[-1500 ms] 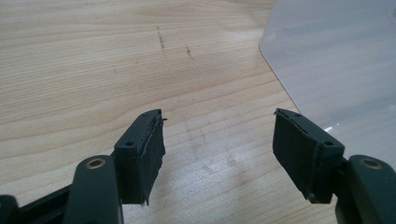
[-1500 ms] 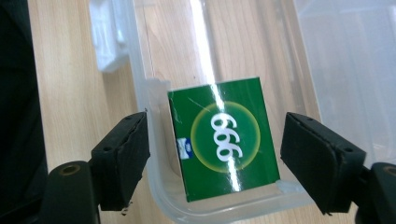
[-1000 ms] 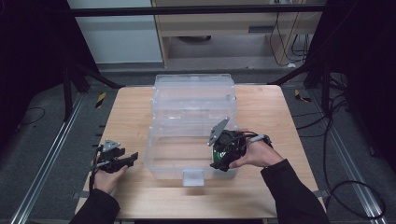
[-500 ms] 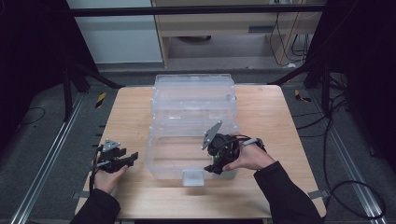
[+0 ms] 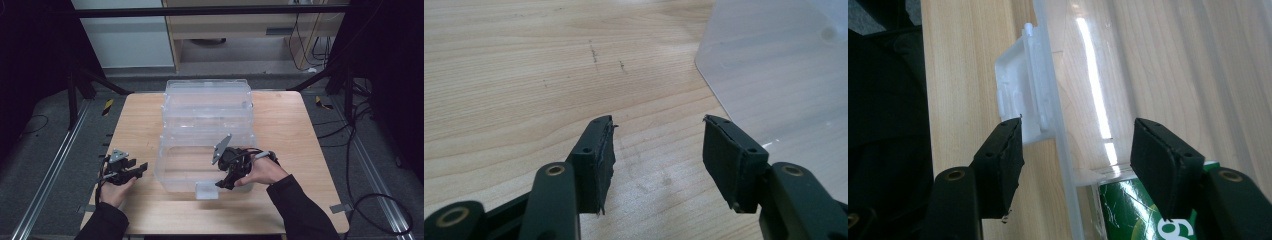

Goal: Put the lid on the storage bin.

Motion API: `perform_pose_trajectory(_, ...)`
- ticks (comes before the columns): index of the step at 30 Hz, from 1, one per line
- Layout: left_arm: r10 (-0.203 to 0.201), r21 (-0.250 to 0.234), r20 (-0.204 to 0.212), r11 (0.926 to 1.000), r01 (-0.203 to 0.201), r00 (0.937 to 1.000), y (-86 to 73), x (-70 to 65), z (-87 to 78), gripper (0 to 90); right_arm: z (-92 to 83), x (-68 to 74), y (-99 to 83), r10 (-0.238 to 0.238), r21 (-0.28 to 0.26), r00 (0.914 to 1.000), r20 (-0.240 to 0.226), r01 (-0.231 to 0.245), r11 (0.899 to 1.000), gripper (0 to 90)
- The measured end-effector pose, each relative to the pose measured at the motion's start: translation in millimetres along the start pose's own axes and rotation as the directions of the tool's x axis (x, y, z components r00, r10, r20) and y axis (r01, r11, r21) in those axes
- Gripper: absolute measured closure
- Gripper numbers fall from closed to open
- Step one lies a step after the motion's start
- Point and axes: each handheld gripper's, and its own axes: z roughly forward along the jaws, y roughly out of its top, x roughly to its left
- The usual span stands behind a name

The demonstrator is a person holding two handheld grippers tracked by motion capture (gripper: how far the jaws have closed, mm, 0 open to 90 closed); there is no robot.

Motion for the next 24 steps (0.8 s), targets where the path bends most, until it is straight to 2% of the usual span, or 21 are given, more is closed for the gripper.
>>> perform_pose_trajectory(6, 0.009, 0.003, 0.001, 1.0, -0.009, 1.0, -0.1, -0.1, -1.0, 46.2, 12.4, 3.8, 0.8, 0.01, 0.027, 0.9993, -0.035, -0.009, 1.0, 42.0)
perform_pose_trajectory(11, 0.015, 0.001, 0.001, 0.9999, -0.015, 0.9999, 0.3, -1.2, -1.1, 46.7, 20.2, 2.3, 0.4, -0.002, 0.053, 0.9988, -0.049, 0.005, 0.999, 50.5)
perform_pose_trajectory(14, 0.019, -0.003, 0.006, 0.9998, -0.019, 0.9998, 1.0, -1.3, -2.3, 47.0, 22.0, 2.2, 1.1, -0.001, 0.06, 0.9985, -0.054, 0.005, 0.998, 52.5)
perform_pose_trajectory(24, 0.038, -0.042, 0.03, 0.9985, -0.036, 0.9988, 10.4, -3.3, -12.5, 47.9, 28.6, -0.7, 0.9, 0.047, 0.093, 0.9941, -0.098, -0.038, 0.995, 61.7)
